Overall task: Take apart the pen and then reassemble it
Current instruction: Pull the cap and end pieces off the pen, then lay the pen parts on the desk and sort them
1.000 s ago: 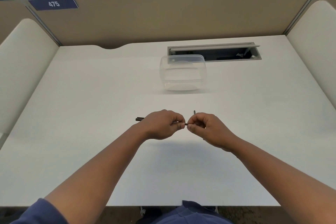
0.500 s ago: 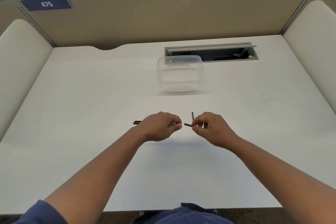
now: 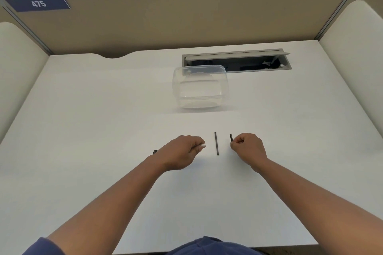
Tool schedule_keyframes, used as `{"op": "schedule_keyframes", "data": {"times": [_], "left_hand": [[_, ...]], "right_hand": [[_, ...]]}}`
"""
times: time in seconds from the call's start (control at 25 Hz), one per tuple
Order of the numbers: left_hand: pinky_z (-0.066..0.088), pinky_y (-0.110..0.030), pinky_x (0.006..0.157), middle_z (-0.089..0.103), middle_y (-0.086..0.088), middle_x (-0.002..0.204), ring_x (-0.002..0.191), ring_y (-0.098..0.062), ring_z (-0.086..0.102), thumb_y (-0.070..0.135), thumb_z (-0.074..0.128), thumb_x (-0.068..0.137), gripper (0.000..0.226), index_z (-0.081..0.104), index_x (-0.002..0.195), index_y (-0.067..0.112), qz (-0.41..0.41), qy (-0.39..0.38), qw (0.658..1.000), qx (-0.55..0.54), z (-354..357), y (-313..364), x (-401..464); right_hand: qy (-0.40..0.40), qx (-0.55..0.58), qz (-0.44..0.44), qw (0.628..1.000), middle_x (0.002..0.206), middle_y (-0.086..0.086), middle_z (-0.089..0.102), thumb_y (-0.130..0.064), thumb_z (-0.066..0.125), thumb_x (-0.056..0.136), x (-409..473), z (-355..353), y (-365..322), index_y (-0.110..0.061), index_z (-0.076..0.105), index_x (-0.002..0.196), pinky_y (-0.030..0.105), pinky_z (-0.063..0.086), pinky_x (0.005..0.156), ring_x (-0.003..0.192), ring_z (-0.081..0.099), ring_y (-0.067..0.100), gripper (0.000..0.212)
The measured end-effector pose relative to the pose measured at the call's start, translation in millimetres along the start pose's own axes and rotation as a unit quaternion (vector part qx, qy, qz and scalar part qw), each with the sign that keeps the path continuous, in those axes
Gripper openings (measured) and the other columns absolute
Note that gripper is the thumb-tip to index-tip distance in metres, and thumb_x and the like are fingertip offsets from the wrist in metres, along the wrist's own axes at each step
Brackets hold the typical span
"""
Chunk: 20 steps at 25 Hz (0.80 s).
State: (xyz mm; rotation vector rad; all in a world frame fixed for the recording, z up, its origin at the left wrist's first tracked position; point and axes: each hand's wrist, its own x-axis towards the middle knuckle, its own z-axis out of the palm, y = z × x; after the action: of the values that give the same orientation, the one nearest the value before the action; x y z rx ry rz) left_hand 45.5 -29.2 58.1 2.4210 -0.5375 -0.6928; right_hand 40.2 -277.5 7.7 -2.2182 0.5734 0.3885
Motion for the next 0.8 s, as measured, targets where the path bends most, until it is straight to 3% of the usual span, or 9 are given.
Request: {"op": "schedule_keyframes", "data": {"times": [0.28, 0.8], "left_hand": [[0.051, -0.046, 0.084, 0.067, -0.006, 0.094, 0.087, -0.026, 0.058, 0.038, 0.038, 0.107, 0.034, 0.061, 0.104, 0.013, -0.007, -0.003, 1.000, -0.011, -1, -3, 5], [0.052, -0.042, 0.088, 0.069, 0.001, 0.100, 0.094, -0.020, 0.059, 0.035, 0.039, 0.108, 0.029, 0.063, 0.111, 0.019, -0.014, -0.005, 1.000, -0.021, 0, -2, 4]], "right_hand": [[0.007, -0.035, 0.041, 0.999, 0.077, -0.002, 0.069, -0.021, 0.064, 0.081, 12, 11, -5, -0.021, 0.066, 0.074, 0.030, 0.050, 0.059, 0.069, 0.065, 0.019, 0.007], [0.016, -0.023, 0.045, 0.999, 0.077, 0.001, 0.070, -0.023, 0.067, 0.080, 13, 16, 1, -0.016, 0.065, 0.076, 0.030, 0.049, 0.059, 0.064, 0.061, 0.019, 0.008]]}}
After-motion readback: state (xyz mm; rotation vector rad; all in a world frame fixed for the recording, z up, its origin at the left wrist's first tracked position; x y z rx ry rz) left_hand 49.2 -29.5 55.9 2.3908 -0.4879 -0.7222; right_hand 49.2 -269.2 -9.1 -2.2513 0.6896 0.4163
